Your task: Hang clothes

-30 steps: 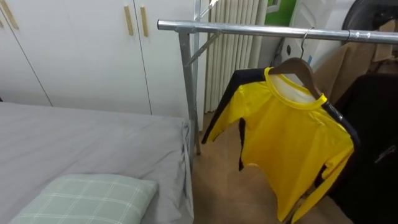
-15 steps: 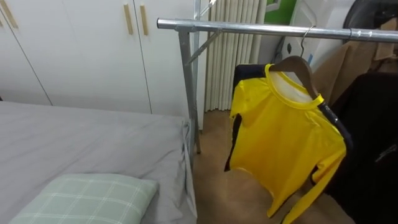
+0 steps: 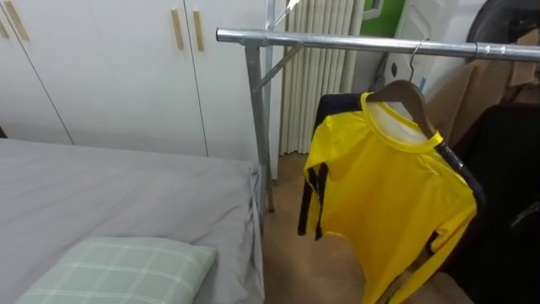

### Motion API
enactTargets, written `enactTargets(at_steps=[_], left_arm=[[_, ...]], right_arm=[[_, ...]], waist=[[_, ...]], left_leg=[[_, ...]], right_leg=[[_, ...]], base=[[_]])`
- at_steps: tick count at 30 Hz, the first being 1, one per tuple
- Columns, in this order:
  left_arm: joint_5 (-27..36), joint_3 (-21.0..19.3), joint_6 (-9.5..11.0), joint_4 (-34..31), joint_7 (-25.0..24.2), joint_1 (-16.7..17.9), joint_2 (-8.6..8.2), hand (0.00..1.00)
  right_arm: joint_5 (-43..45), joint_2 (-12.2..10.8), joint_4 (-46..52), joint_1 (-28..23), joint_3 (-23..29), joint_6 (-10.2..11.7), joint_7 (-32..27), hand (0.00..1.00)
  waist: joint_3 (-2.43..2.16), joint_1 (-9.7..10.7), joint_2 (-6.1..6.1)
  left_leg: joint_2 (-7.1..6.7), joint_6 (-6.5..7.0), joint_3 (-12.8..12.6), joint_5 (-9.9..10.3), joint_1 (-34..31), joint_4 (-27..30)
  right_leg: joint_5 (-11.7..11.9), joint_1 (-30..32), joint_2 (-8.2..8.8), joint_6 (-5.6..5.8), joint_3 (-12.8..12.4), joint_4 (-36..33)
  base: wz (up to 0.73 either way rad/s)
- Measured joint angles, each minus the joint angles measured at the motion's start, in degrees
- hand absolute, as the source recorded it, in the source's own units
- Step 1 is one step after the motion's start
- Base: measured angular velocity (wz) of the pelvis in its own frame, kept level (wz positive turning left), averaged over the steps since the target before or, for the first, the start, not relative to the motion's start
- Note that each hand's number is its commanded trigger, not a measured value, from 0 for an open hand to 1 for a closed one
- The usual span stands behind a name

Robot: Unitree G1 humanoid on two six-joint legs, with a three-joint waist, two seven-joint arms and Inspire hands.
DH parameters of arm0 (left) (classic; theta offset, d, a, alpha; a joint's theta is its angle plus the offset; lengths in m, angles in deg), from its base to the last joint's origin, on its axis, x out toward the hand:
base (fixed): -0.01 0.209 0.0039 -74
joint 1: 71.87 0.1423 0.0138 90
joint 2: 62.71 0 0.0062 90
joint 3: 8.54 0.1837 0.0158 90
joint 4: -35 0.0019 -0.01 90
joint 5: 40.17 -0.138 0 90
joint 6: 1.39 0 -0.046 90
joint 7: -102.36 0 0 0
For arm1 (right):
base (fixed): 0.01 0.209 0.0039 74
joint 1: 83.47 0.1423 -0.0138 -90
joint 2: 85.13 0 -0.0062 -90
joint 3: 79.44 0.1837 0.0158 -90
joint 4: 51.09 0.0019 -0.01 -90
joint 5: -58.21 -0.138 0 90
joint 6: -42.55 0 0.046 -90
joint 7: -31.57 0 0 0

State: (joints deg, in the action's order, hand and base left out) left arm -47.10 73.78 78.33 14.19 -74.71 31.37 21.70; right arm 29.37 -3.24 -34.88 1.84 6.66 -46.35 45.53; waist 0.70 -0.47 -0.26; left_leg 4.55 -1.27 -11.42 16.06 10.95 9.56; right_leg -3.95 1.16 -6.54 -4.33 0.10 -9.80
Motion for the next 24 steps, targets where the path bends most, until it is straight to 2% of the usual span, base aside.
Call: enactTargets(at_steps=[1,5,8,10,11,12,13,14,15,16,17,18,19,20,21,22,23,24], left_arm=[[0.0,0.1,0.0,0.0,0.3,-0.1,-0.02,0.00],[0.5,1.2,0.7,0.0,0.6,-0.3,0.00,0.00],[0.9,1.2,1.3,-0.3,-0.1,-1.8,0.00,0.00],[2.8,1.3,2.2,-1.0,-0.9,-3.1,-0.29,0.00],[2.9,1.5,2.5,-1.4,-1.1,-3.2,-0.43,0.00],[3.1,2.1,3.3,-1.9,-1.5,-4.0,-0.57,0.00],[3.1,2.2,4.1,-2.4,-2.1,-4.7,-0.67,0.00],[3.1,2.3,4.4,-3.2,-2.5,-4.8,-0.67,0.00],[3.0,2.4,4.7,-4.6,-3.3,-5.2,-0.68,0.00],[3.3,2.4,5.3,-5.7,-4.1,-6.4,-0.73,0.00],[3.8,2.4,5.7,-6.4,-4.6,-6.8,-0.80,0.00],[4.3,2.4,6.6,-7.4,-5.8,-6.9,-1.03,0.00],[4.5,2.4,7.1,-7.3,-6.6,-7.0,-1.38,0.00],[4.6,2.4,7.1,-7.2,-7.0,-7.1,-1.62,0.00],[4.6,2.9,7.2,-7.2,-7.5,-7.3,-2.01,0.00],[4.7,3.5,7.4,-7.2,-7.6,-7.3,-2.03,0.00],[4.9,3.5,7.4,-7.2,-7.6,-7.1,-2.03,0.00],[5.0,3.5,7.4,-7.2,-7.6,-6.7,-2.12,0.00]], right_arm=[[-0.7,0.0,0.0,0.1,-0.6,0.0,0.0,0.00],[0.7,0.2,0.2,0.4,-2.0,0.0,1.3,0.00],[4.6,0.5,0.2,2.6,-3.4,0.0,2.9,0.00],[6.9,0.9,0.0,4.0,-4.0,0.0,3.9,0.00],[7.0,0.9,0.0,4.3,-4.2,0.0,4.0,0.00],[7.7,1.0,0.0,5.0,-4.5,0.0,4.1,0.00],[9.3,1.0,0.0,5.6,-4.6,0.0,4.3,0.00],[9.7,1.0,0.0,6.0,-4.8,0.0,4.4,0.00],[10.9,1.4,0.1,6.1,-4.9,0.0,4.3,0.00],[11.7,1.9,0.0,5.9,-4.5,-0.1,4.3,0.00],[12.2,2.1,0.0,5.9,-3.5,-0.3,4.4,0.00],[13.6,2.4,-0.2,5.8,-1.8,-1.2,4.2,0.00],[14.2,2.7,0.0,5.8,-0.9,-1.7,3.6,0.00],[14.2,2.8,0.2,5.7,-0.3,-2.0,3.2,0.00],[14.1,2.8,0.3,5.2,0.4,-2.2,2.7,0.00],[14.1,2.8,0.3,5.0,0.9,-2.8,2.0,0.00],[14.1,2.8,0.3,5.0,1.1,-3.2,1.7,0.00],[13.5,2.9,0.3,5.1,1.4,-3.6,1.4,0.00]], waist=[[0.11,0.0,-0.33],[-0.01,-0.2,-0.52],[-0.06,-1.3,-0.97],[-0.06,-1.4,-1.91],[-0.09,-1.5,-2.09],[0.06,-1.5,-2.31],[0.08,-1.7,-2.51],[0.11,-1.7,-2.47],[0.04,-1.4,-2.35],[0.06,-1.4,-2.09],[-0.10,-1.3,-1.88],[0.04,-1.9,-1.76],[-0.22,-1.9,-2.46],[-0.26,-1.2,-2.75],[-0.26,-0.5,-2.84],[-0.27,0.0,-2.78],[-0.30,-0.1,-2.79],[-0.18,-0.3,-2.63]], left_leg=[[-0.01,0.01,0.2,0.0,-0.1,0.0],[0.02,0.06,0.9,0.0,-1.3,0.4],[-0.14,0.09,2.2,0.1,-4.3,2.3],[-0.26,0.14,4.4,-0.1,-7.2,4.3],[-0.28,0.16,4.7,-0.1,-7.9,4.8],[-0.41,0.09,5.3,-0.5,-9.4,6.0],[-0.61,-0.10,5.0,-1.4,-10.7,6.3],[-0.93,-0.21,5.0,-2.2,-11.5,6.3],[-1.21,-0.11,3.1,-3.7,-12.9,5.9],[-1.08,0.04,-0.4,-5.4,-14.1,5.3],[-0.90,0.13,-2.6,-5.8,-14.6,5.8],[0.40,0.78,-7.6,-4.5,-15.2,9.7],[2.11,1.43,-12.3,-2.4,-14.8,14.0],[2.81,1.50,-14.0,-1.6,-14.3,15.4],[3.02,1.96,-15.6,-0.8,-13.1,16.2],[3.00,1.64,-16.4,-0.3,-11.6,15.6],[2.98,1.35,-16.8,0.0,-10.9,14.9],[2.36,1.36,-16.9,0.1,-9.6,12.6]], right_leg=[[0.0,0.1,0.04,0.00,0.1,-0.1],[-0.1,0.5,0.44,-0.20,1.7,-0.6],[-0.3,2.5,1.01,-0.25,2.9,-1.3],[-0.6,3.6,2.04,-0.53,5.8,-1.9],[-0.8,3.9,2.38,-0.59,6.7,-2.1],[-1.3,4.2,3.22,-0.59,9.2,-2.5],[-2.1,4.9,4.28,-0.75,11.6,-3.4],[-2.5,5.1,4.71,-0.82,12.9,-3.8],[-3.3,5.5,6.60,-0.90,16.4,-3.9],[-4.1,5.9,8.25,-1.02,20.3,-3.9],[-4.6,5.9,8.99,-1.14,22.1,-3.9],[-5.5,5.6,9.62,-0.98,25.1,-4.2],[-5.9,4.6,9.94,-1.10,28.7,-4.2],[-6.1,3.8,10.24,-1.14,31.0,-4.3],[-6.8,2.8,11.10,-0.49,34.8,-5.0],[-7.5,1.8,11.67,-0.17,38.3,-5.3],[-7.7,1.5,11.82,-0.08,39.5,-5.4],[-8.5,1.2,12.54,0.32,41.4,-6.5]], base=[[0.07],[0.13],[0.23],[0.62],[0.79],[0.95],[1.05],[1.27],[1.61],[1.71],[1.60],[1.43],[1.51],[1.76],[1.87],[1.71],[1.41],[1.06]])
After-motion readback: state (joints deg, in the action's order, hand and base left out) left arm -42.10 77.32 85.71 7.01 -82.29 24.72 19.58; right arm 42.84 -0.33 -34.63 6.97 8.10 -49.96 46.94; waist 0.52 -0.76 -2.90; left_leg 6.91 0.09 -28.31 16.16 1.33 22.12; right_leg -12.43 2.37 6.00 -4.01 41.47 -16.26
